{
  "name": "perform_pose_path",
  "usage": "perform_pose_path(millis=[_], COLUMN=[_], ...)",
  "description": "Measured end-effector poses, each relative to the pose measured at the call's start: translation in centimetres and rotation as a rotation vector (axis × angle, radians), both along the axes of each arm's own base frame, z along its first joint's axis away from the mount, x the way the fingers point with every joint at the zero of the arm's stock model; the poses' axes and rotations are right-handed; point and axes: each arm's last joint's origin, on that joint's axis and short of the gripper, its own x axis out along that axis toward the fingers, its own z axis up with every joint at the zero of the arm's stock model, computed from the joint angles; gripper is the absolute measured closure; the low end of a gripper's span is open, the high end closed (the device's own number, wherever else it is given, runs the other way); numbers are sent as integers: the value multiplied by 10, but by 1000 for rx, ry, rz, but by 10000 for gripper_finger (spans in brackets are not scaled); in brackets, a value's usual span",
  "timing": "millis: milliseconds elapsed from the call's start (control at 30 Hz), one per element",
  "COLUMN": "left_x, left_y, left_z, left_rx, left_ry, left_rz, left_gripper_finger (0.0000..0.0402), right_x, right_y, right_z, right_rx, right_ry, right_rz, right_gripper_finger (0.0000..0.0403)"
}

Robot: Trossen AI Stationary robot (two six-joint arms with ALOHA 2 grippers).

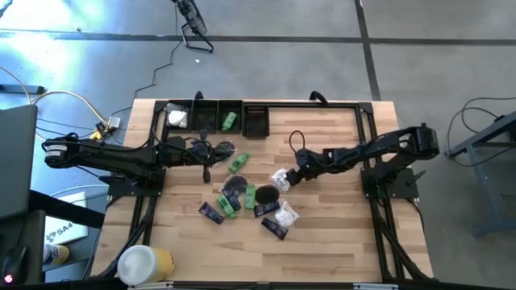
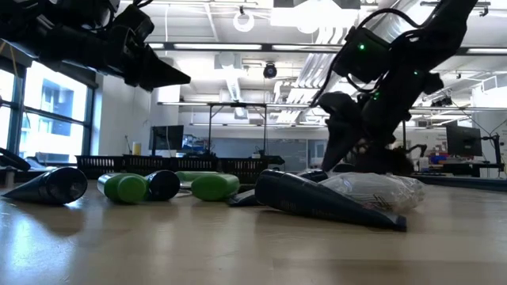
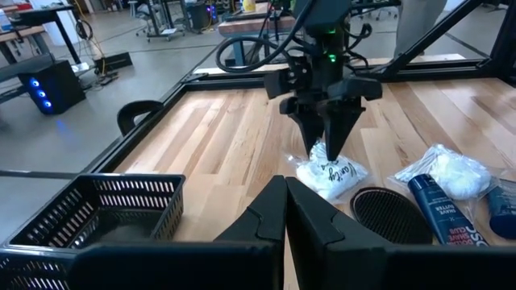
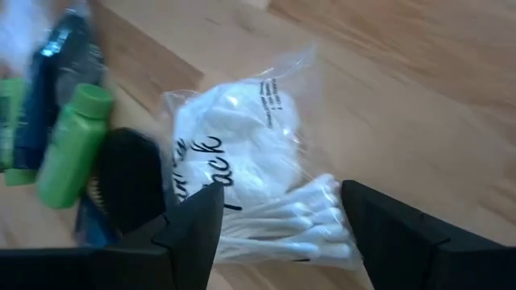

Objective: Pick & Place Travel size toiletries
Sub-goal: Put the cotton pack into the left black bin

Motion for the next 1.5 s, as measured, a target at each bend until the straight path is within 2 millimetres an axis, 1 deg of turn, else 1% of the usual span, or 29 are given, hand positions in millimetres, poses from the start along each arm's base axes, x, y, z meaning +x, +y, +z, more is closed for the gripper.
perform_pose_path(millis=[267, 967, 1133, 1367, 1500], left_x=[0, 0, 0, 0, 0], left_y=[0, 0, 0, 0, 0], left_z=[0, 0, 0, 0, 0], left_rx=[0, -1, -1, -1, -1], left_ry=[0, -1, -1, -1, -1], left_rz=[0, 0, 1, 0, 1], left_gripper_finger=[399, 399, 399, 399, 399], right_x=[6, 5, 5, 5, 5], right_y=[0, 0, 0, 0, 0], right_z=[3, 3, 2, 2, 2], right_rx=[10, 19, 17, 15, 14], right_ry=[-83, -76, -70, -69, -68], right_rz=[36, 9, 9, 15, 18], right_gripper_finger=[156, 160, 198, 282, 324])
